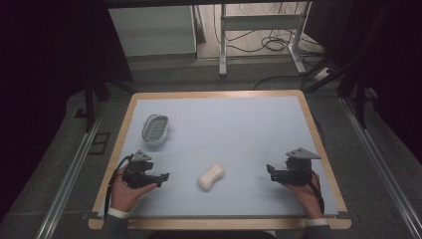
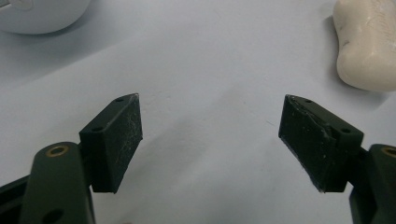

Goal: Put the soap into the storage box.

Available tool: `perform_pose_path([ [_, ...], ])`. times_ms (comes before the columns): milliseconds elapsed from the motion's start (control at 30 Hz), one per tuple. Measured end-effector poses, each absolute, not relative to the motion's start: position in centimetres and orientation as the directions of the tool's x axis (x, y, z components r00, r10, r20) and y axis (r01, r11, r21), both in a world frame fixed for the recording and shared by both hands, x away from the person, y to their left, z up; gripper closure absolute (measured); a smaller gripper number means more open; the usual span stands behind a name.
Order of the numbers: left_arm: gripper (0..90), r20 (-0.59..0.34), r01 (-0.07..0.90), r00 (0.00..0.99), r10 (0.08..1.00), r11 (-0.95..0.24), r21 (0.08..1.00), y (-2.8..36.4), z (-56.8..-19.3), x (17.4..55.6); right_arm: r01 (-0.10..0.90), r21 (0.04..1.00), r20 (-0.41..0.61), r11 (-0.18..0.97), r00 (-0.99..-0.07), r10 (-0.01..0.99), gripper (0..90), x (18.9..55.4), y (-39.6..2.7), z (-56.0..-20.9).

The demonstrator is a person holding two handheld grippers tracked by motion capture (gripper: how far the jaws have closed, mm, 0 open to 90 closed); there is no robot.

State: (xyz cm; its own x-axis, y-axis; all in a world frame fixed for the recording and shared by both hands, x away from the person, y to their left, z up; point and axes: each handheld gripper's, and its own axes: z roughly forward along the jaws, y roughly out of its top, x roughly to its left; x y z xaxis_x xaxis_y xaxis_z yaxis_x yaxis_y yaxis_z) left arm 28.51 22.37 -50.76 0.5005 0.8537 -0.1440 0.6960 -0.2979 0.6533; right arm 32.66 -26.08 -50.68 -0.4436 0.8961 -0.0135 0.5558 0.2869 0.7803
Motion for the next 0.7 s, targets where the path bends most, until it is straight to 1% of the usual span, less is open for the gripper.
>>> perform_pose_path([
  [100,23.1,-0.146,0.69,0.487,0.861,-0.277,0.668,22.5,-50.3,28.3,0.552,0.786,-0.004,0.278,-0.445,0.895,6.1,32.5,-26.6,-50.6],
  [133,24.0,-0.149,0.689,0.482,0.863,-0.269,0.673,22.6,-50.2,28.2,0.558,0.785,-0.015,0.27,-0.418,0.908,6.1,32.3,-26.9,-50.5],
  [200,23.9,-0.163,0.691,0.479,0.863,-0.256,0.676,22.6,-50.0,28.0,0.555,0.787,-0.027,0.269,-0.404,0.914,6.1,32.2,-27.0,-50.4],
  [433,23.2,-0.169,0.699,0.488,0.856,-0.268,0.663,22.8,-50.3,28.1,0.535,0.798,-0.019,0.277,-0.437,0.899,6.1,31.6,-27.2,-50.1],
  [700,23.3,-0.185,0.697,0.518,0.835,-0.286,0.658,22.9,-50.8,28.8,0.529,0.809,0.011,0.255,-0.448,0.894,6.6,31.6,-26.5,-49.8],
])
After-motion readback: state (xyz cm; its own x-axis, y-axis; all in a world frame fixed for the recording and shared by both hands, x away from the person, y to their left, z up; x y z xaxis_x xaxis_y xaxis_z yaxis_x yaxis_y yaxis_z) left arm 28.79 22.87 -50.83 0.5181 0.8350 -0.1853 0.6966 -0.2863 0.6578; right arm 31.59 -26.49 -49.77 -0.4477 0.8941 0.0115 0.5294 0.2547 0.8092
